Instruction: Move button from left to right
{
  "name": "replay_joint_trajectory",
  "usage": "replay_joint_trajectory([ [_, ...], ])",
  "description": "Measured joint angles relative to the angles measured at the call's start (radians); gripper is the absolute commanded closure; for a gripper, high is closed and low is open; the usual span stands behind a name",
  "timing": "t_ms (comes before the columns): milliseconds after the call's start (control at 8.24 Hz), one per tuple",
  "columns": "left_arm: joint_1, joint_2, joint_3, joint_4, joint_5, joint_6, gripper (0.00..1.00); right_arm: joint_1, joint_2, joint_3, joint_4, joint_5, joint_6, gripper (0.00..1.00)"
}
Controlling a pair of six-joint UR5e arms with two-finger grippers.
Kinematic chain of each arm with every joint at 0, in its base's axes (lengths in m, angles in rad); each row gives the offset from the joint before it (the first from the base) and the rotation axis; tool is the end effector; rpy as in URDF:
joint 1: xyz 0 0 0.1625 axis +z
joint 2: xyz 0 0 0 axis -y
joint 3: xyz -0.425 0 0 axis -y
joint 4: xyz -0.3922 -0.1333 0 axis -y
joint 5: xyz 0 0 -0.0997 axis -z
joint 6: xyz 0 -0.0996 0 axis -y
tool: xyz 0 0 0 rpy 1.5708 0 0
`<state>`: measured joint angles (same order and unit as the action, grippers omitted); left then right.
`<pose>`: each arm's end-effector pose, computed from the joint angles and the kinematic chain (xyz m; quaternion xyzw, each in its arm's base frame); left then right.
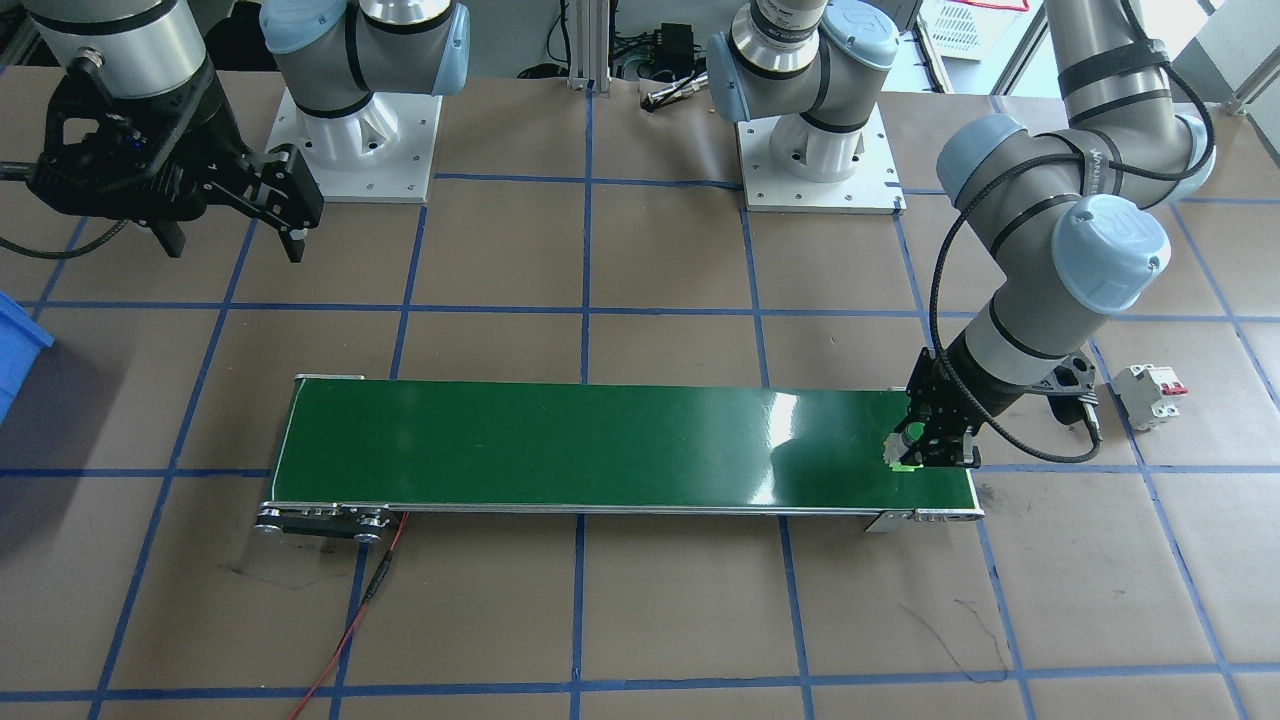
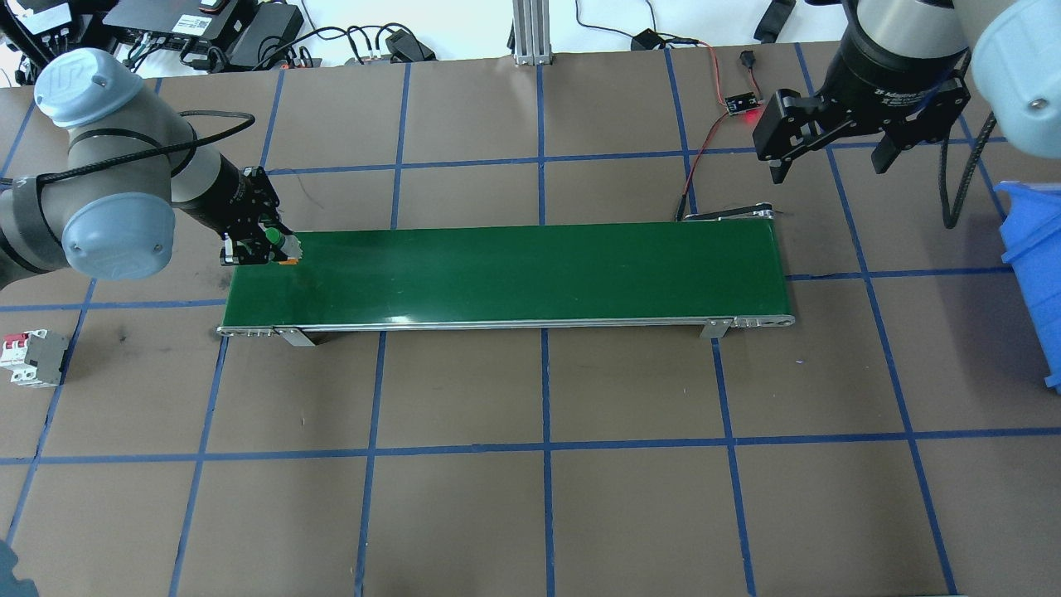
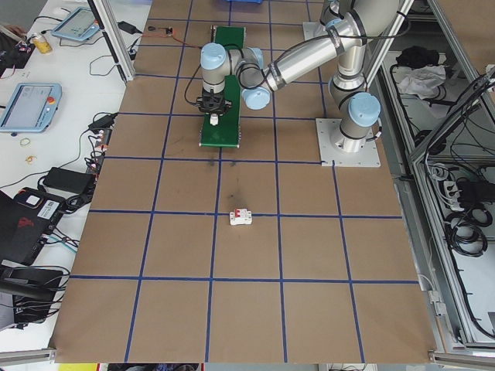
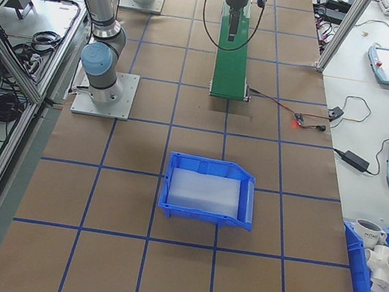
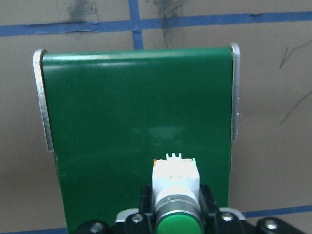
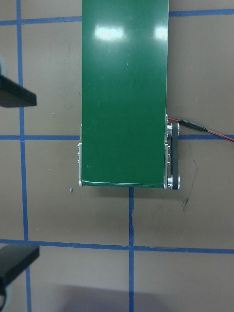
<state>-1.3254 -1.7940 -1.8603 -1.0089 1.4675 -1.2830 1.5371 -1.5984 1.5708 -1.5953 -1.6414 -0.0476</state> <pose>-0.0080 -0.5590 0.2905 0.6899 -0.7216 -0.0043 0.0570 0.1099 -0.4890 0.5041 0.0060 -0.9990 0.0246 0.0363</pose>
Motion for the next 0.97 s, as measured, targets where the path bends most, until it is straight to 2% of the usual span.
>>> replay_joint_trajectory([
  [121, 0.0, 0.0, -0.01, 0.001, 0.001, -0.006, 0.36, 0.0, 0.0, 0.0, 0.0, 0.0, 0.0, 0.0],
  [364, 0.0, -0.004, -0.016, 0.002, 0.006, -0.014, 0.0, 0.0, 0.0, 0.0, 0.002, 0.0, 0.0, 0.0],
  [971, 0.0, -0.009, -0.017, 0.002, 0.01, -0.01, 0.0, 0.0, 0.01, 0.0, 0.001, 0.011, 0.008, 0.0],
])
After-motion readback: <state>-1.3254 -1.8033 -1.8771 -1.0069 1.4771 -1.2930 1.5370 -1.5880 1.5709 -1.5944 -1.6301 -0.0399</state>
